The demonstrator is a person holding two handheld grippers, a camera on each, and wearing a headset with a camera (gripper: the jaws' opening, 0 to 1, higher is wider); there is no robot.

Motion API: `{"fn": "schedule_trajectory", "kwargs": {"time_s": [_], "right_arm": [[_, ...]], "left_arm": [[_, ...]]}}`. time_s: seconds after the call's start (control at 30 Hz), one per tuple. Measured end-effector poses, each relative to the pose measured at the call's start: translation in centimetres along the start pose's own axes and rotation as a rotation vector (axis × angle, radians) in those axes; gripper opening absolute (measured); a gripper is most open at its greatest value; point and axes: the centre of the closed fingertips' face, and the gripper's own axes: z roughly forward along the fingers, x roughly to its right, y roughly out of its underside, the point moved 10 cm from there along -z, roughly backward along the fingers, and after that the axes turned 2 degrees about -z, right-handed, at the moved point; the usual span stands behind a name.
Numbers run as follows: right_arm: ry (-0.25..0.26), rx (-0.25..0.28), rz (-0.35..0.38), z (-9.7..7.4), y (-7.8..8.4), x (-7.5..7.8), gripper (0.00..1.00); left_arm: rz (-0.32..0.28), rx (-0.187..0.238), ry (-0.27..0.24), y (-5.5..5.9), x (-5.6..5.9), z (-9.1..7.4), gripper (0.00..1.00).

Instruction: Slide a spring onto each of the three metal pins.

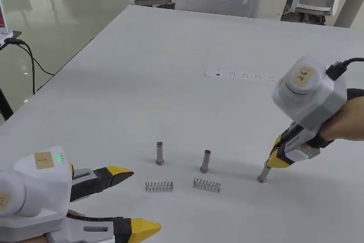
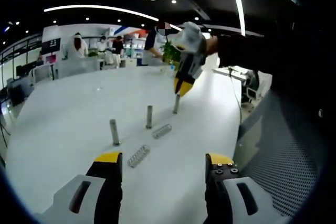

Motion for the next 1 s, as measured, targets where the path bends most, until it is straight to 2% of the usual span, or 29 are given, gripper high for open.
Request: {"fn": "schedule_trajectory", "kwargs": {"time_s": [0.27, 0.63, 1.0], "right_arm": [[0.002, -0.03, -0.007, 1.5, 0.0, -0.1, 0.09], [-0.004, -0.041, 0.01, 3.3, 0.4, 0.0, 0.09], [0.0, -0.041, 0.011, 4.1, 0.3, 0.1, 0.09]], "left_arm": [[0.001, -0.003, 0.0, 0.0, 0.1, 0.0, 0.58], [0.002, -0.009, 0.0, 0.0, 0.1, 0.0, 0.58], [0.002, -0.006, -0.002, 0.0, 0.2, -0.1, 0.58]]}}
